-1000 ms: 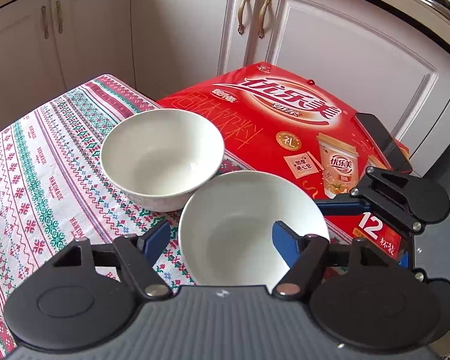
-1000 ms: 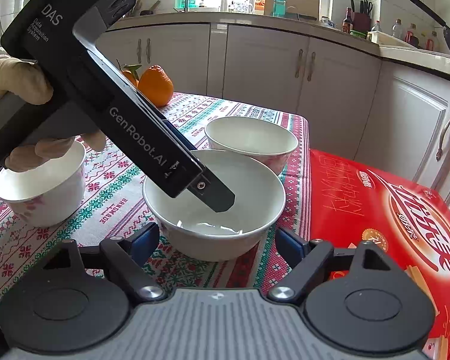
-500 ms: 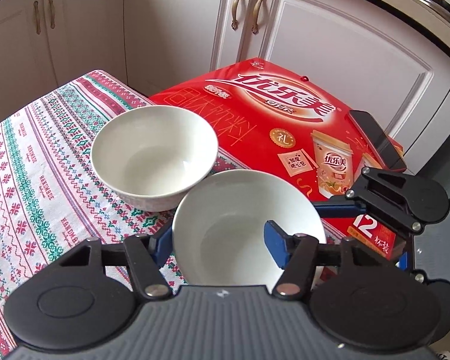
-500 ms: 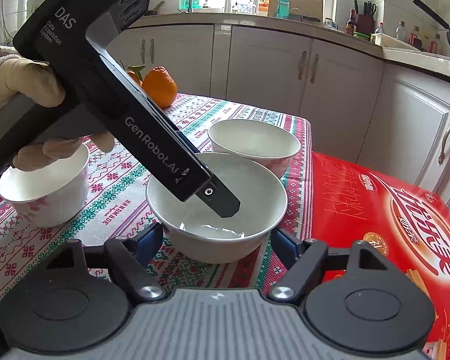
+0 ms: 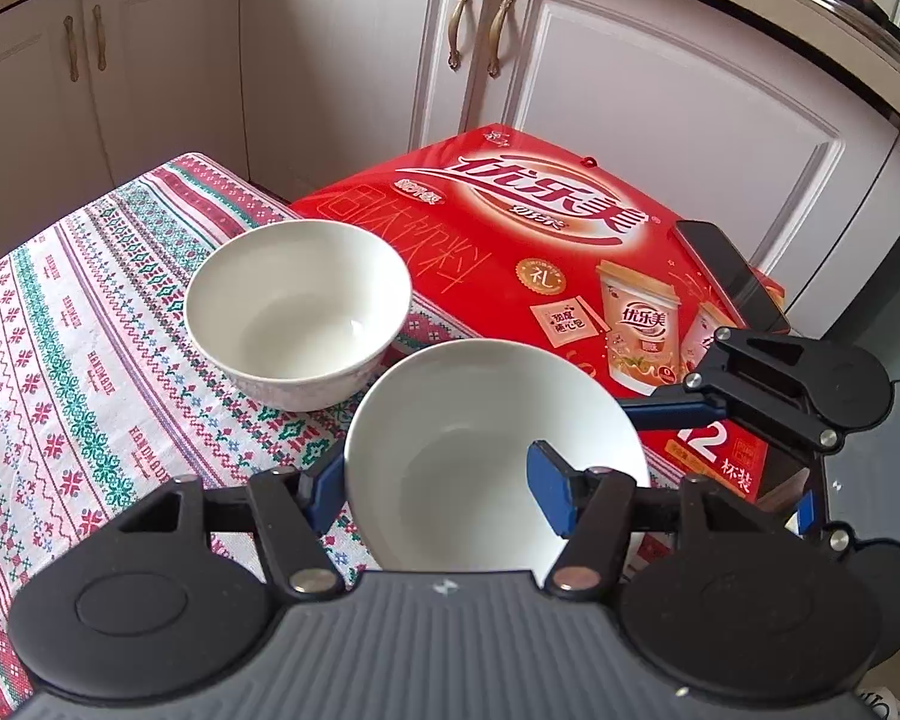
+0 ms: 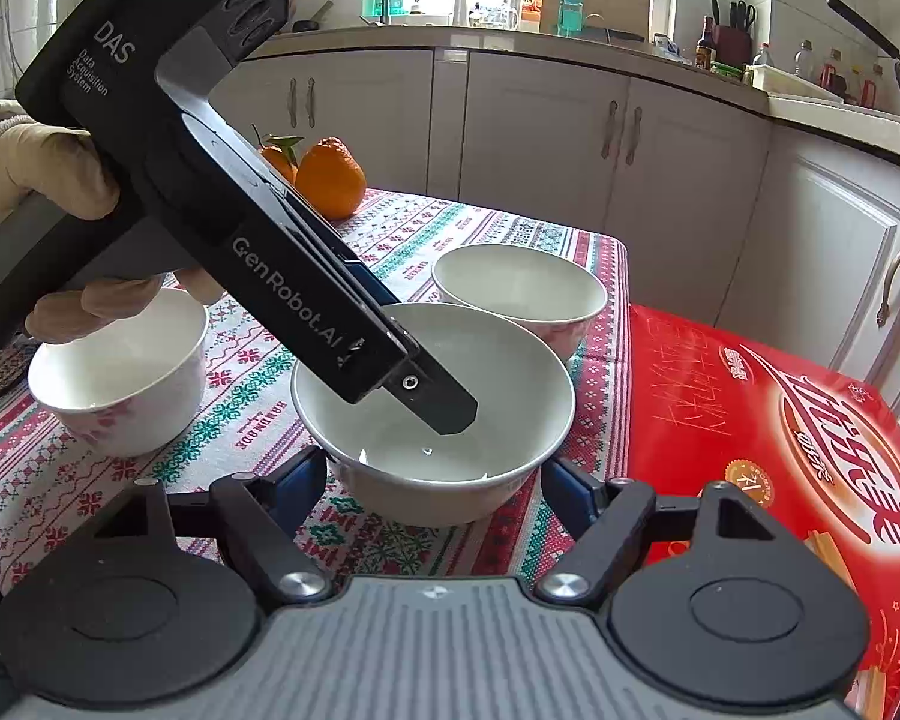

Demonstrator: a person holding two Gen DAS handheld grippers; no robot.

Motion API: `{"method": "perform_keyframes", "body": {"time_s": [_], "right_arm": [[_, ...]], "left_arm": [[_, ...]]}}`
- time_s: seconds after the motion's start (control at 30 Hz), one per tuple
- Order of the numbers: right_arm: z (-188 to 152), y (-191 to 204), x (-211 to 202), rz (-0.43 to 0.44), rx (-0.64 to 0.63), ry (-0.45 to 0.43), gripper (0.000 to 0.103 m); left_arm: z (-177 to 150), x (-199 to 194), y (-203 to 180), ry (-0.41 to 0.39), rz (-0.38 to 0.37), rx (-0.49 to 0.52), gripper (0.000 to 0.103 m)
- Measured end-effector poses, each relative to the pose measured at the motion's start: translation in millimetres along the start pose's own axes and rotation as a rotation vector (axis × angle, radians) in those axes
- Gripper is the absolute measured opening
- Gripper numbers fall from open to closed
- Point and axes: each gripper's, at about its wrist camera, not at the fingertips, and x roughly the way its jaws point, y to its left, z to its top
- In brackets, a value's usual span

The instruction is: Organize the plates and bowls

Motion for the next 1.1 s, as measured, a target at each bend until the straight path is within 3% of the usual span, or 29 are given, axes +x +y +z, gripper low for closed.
{"method": "perform_keyframes", "body": {"time_s": [0.57,1.1], "right_arm": [[23,46,-40,0.025,-0.088,-0.054,0.082],[46,98,-26,0.124,-0.141,-0.054,0.082]], "left_arm": [[-25,-71,-11,-0.097,0.053,-0.016,0.061],[-67,-122,21,-0.143,0.141,-0.092,0.062]]}}
